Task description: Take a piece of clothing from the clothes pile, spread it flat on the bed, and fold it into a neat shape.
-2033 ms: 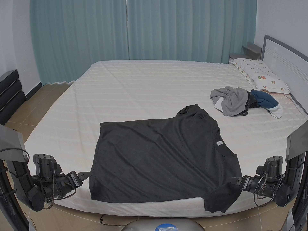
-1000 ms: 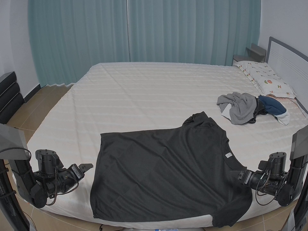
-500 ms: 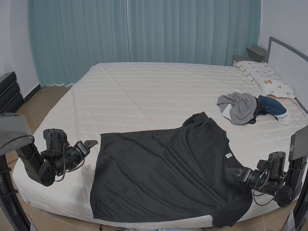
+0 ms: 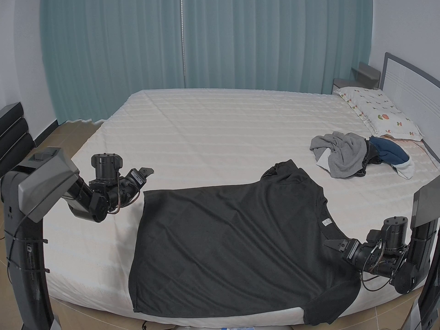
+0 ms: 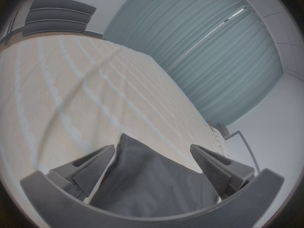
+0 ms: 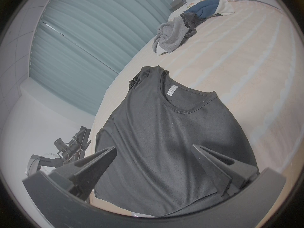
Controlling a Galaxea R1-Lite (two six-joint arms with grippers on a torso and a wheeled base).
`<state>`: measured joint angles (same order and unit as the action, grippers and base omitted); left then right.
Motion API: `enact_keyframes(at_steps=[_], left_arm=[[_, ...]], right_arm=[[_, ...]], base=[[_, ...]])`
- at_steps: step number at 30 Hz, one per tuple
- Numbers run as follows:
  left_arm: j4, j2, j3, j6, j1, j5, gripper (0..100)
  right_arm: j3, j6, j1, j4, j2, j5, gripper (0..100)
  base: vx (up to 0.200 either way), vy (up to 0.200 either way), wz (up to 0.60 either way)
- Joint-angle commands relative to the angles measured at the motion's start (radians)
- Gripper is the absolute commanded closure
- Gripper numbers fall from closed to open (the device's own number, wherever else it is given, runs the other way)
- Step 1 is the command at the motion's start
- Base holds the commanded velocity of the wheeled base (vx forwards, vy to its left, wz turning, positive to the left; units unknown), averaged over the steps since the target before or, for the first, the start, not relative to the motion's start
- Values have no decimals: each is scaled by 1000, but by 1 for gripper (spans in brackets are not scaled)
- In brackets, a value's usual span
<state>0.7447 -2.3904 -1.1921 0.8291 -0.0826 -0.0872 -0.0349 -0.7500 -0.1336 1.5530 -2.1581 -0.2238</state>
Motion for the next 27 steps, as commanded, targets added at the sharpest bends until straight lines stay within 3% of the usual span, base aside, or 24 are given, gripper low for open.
enact_keyframes(at_steps=[1,17,18,27], left_arm=[[-24,-131,-87,-1,4,15,0],[-56,-188,-182,-5,-3,18,0],[-56,-188,-182,-5,-3,18,100],[-50,-200,-231,-1,4,64,100]], right_arm=[[-14,-3,11,12,-20,-6,0],[-14,-2,11,12,-19,-5,0],[-14,-2,11,12,-19,-5,0],[-14,0,11,10,-16,-5,0]], base=[[0,0,0],[0,0,0],[0,0,0],[0,0,0]])
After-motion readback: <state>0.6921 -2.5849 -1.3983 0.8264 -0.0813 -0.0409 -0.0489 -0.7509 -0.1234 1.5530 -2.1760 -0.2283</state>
